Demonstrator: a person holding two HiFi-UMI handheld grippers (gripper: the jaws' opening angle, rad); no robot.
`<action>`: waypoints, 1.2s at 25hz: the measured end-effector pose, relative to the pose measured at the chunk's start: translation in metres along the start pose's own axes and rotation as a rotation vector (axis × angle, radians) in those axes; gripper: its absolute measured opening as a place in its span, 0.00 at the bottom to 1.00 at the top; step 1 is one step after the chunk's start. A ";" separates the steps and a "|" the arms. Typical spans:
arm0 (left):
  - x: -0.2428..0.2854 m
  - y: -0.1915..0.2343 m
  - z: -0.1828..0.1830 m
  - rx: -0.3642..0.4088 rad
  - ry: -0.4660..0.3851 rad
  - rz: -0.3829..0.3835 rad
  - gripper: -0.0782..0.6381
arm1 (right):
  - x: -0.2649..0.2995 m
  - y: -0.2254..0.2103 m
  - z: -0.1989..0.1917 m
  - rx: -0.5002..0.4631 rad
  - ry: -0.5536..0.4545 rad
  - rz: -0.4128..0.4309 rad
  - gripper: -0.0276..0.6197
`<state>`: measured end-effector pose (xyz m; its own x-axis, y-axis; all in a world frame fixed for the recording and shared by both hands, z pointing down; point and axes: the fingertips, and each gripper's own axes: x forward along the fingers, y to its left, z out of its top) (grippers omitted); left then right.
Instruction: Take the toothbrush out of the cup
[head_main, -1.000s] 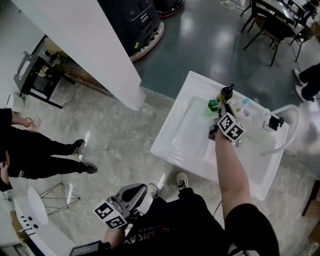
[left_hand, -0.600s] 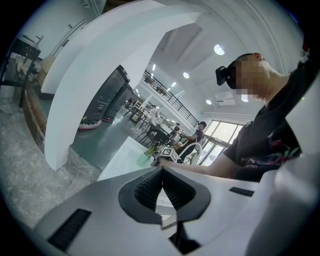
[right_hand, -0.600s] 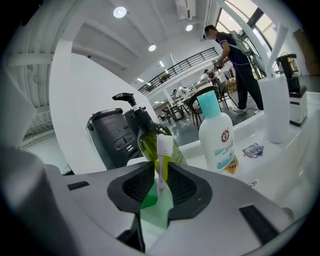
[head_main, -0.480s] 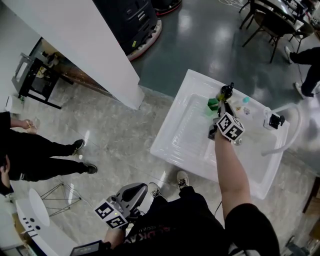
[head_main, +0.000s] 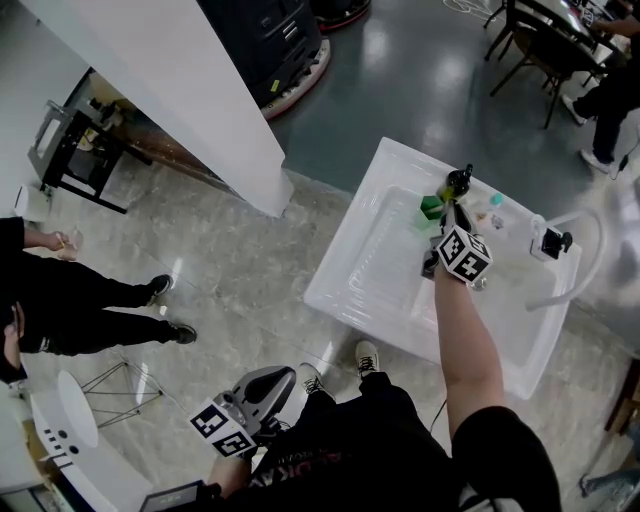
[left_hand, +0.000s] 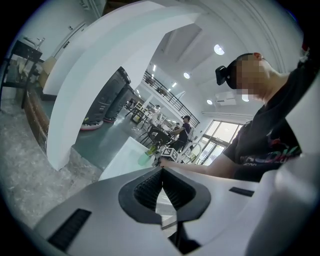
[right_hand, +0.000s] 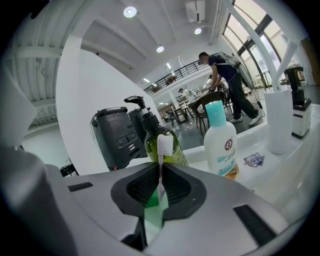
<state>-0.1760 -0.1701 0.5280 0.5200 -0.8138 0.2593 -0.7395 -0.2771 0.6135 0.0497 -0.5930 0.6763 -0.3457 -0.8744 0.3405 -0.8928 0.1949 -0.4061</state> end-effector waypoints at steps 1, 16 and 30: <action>-0.001 -0.001 0.000 0.001 -0.001 0.000 0.12 | -0.001 0.001 0.001 -0.006 -0.002 0.004 0.09; -0.008 -0.009 -0.005 0.018 -0.003 -0.031 0.12 | -0.026 0.031 0.036 -0.110 -0.067 0.095 0.09; -0.021 -0.016 0.001 0.063 0.006 -0.133 0.12 | -0.088 0.082 0.078 -0.240 -0.159 0.180 0.08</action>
<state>-0.1757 -0.1495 0.5120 0.6177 -0.7646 0.1838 -0.6892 -0.4138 0.5948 0.0293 -0.5348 0.5472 -0.4717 -0.8710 0.1375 -0.8705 0.4351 -0.2301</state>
